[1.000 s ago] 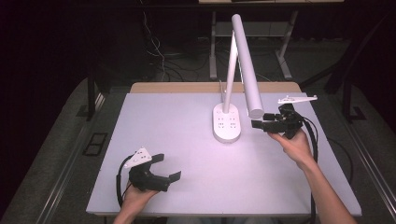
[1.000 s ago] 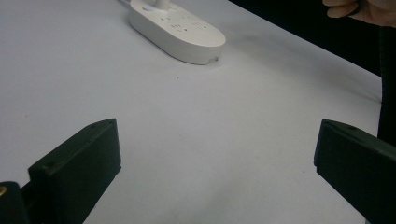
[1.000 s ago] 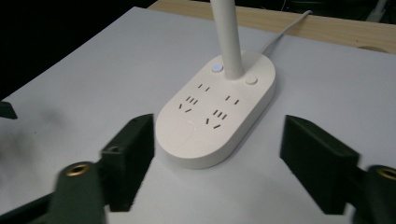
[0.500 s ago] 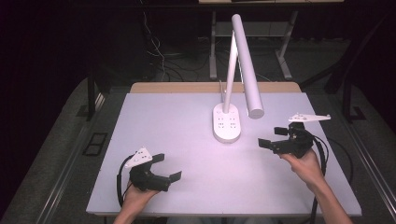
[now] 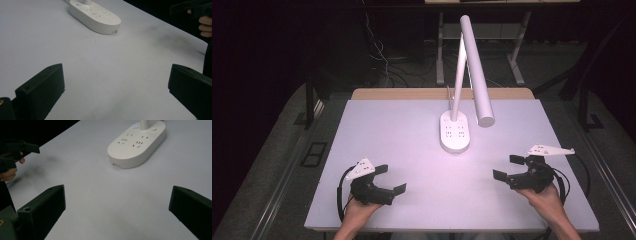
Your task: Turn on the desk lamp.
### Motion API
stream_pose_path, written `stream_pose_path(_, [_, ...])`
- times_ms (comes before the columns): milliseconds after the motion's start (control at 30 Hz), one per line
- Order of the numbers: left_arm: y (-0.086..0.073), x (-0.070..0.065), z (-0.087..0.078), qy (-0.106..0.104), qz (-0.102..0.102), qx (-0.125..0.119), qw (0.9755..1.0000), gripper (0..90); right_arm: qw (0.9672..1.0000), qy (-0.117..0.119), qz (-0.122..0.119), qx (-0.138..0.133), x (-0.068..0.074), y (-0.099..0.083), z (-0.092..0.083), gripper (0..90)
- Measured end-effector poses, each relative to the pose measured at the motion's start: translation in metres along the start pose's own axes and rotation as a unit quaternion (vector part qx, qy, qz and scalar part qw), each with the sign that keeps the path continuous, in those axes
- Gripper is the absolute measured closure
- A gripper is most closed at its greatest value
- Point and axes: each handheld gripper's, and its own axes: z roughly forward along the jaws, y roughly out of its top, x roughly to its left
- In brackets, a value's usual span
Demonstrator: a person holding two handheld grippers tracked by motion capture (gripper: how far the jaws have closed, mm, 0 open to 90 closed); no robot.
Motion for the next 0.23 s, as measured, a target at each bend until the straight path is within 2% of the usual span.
stream_pose_path(33, [0.0,0.0,0.0,0.0,-0.001,0.0,1.0,0.0,1.0,-0.004,0.0,0.001,0.001,-0.007,-0.002,0.5])
stream_pose_path(233, [0.0,0.001,0.002,-0.001,-0.002,0.001,1.0,0.0,1.0,-0.005,0.006,0.001,0.0,-0.021,-0.004,0.5])
